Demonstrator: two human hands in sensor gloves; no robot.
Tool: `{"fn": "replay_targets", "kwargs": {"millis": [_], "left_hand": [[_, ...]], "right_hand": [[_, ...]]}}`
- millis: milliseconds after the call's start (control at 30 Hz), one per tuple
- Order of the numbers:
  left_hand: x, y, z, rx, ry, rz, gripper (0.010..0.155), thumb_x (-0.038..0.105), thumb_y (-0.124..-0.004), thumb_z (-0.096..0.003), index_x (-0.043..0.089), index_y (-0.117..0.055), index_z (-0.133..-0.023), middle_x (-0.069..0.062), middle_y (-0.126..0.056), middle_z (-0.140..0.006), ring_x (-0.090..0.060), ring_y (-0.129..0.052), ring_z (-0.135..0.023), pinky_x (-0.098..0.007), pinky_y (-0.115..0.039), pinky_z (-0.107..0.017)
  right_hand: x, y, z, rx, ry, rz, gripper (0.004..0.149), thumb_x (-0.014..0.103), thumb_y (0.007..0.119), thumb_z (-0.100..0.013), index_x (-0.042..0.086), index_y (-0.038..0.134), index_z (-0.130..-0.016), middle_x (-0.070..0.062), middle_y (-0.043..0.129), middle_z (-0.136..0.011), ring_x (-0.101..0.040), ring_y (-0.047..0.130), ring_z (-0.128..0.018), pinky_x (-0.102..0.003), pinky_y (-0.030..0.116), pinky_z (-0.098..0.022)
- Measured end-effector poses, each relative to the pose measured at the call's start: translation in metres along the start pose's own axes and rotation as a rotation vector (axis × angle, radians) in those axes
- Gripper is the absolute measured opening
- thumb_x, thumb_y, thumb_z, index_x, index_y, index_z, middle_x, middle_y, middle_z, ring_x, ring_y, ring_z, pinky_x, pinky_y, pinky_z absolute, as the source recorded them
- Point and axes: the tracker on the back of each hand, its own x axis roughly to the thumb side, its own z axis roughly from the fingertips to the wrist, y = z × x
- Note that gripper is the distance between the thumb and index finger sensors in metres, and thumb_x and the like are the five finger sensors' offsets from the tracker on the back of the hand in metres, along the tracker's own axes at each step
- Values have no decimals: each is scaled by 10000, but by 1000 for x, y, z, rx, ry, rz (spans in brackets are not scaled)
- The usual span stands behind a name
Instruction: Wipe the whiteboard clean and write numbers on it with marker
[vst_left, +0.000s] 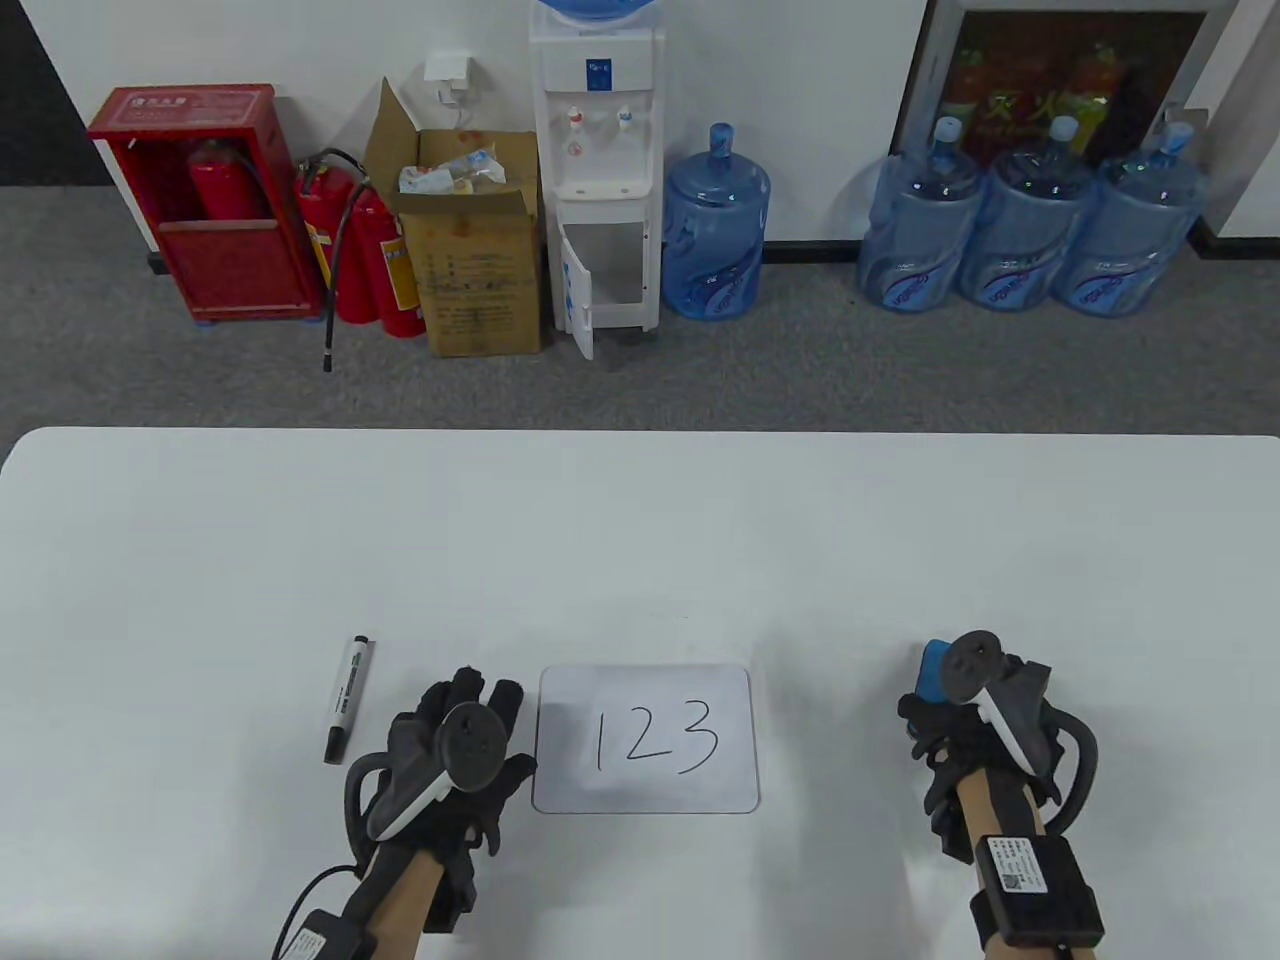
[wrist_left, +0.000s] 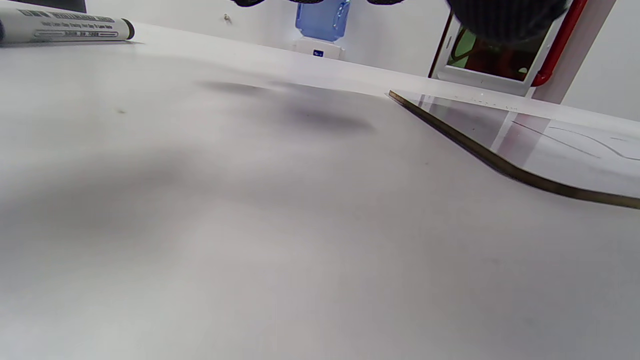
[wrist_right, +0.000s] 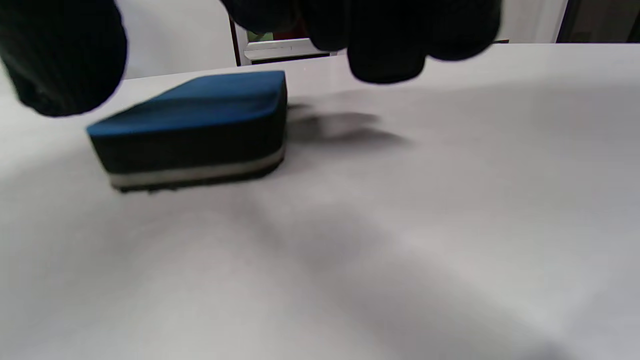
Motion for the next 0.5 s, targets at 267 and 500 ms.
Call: {"fn": "replay_targets", "kwargs": {"millis": [267,500], "left_hand": [[1,0,0,-2,-7,-1,753,592,-638,-461,424,-324,-1125,-49,-234,-1271,-401,-304,-1177,-678,-287,-817],[9,-3,0,-15,-27,-5,749,593,-637,-462,426,-331,-1125,-46,-244,-1274,-399,-312,-1179,-680,-287,-818]], "right_hand": [[15,4,0,22,-27,12,824,548,815,-430,144,486,-1069,-179,521,-1056,-375,771,-785,-508,684,-502],[26,3,1,-38,-12,63,816,473,879,-413,91,528,-1043,-225,619,-990,-400,855,-720,-503,748,-450]]}}
